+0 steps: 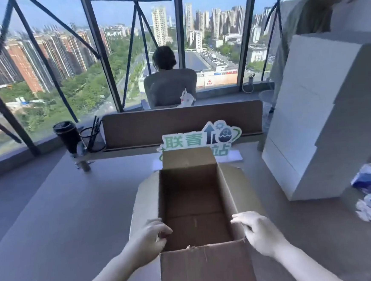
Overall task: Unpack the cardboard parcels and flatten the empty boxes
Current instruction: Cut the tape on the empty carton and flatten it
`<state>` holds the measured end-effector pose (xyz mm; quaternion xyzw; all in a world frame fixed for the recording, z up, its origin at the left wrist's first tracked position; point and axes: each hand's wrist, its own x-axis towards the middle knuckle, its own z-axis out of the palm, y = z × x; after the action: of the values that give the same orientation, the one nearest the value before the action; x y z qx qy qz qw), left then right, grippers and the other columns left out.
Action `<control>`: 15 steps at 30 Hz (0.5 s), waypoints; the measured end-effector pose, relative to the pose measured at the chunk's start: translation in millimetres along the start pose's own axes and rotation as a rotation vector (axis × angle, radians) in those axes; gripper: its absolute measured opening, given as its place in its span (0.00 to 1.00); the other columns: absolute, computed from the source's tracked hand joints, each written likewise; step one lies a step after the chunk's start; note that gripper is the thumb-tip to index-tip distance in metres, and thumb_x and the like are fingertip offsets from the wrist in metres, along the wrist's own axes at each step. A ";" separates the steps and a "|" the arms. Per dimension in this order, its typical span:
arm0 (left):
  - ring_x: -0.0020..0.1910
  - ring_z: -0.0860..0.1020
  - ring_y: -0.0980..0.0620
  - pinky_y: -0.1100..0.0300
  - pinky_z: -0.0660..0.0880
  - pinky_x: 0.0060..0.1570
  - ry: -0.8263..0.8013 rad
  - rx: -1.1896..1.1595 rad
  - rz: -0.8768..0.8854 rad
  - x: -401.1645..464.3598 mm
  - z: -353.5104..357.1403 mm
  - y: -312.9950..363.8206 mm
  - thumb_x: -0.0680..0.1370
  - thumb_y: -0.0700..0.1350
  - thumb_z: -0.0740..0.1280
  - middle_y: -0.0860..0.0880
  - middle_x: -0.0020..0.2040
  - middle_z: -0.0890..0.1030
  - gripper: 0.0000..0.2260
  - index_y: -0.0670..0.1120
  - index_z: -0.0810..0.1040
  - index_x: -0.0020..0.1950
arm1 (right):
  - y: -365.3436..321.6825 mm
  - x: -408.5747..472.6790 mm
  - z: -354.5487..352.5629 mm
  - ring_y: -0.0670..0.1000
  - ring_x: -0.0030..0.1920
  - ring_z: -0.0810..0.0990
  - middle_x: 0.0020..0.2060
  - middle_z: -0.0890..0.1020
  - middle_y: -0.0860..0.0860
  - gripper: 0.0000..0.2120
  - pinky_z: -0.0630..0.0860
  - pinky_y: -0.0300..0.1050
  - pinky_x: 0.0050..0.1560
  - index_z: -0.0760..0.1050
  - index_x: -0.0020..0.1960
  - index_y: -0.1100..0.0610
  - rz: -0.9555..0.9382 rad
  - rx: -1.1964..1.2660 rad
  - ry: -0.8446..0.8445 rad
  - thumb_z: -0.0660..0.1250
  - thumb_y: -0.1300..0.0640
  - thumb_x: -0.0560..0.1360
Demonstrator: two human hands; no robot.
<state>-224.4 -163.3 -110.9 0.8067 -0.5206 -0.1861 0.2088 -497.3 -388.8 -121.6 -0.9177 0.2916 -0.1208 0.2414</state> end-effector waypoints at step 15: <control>0.71 0.57 0.75 0.71 0.59 0.70 -0.034 -0.189 0.124 -38.7 11.8 -11.0 0.80 0.43 0.67 0.76 0.63 0.70 0.23 0.77 0.76 0.49 | 13.6 -38.6 -5.6 0.34 0.74 0.56 0.69 0.63 0.26 0.18 0.62 0.39 0.70 0.77 0.51 0.28 -0.106 -0.068 -0.161 0.51 0.26 0.74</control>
<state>-237.1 -125.4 -123.4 0.7463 -0.5532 -0.2348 0.2863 -536.7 -377.7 -127.0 -0.9461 0.2263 -0.0494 0.2262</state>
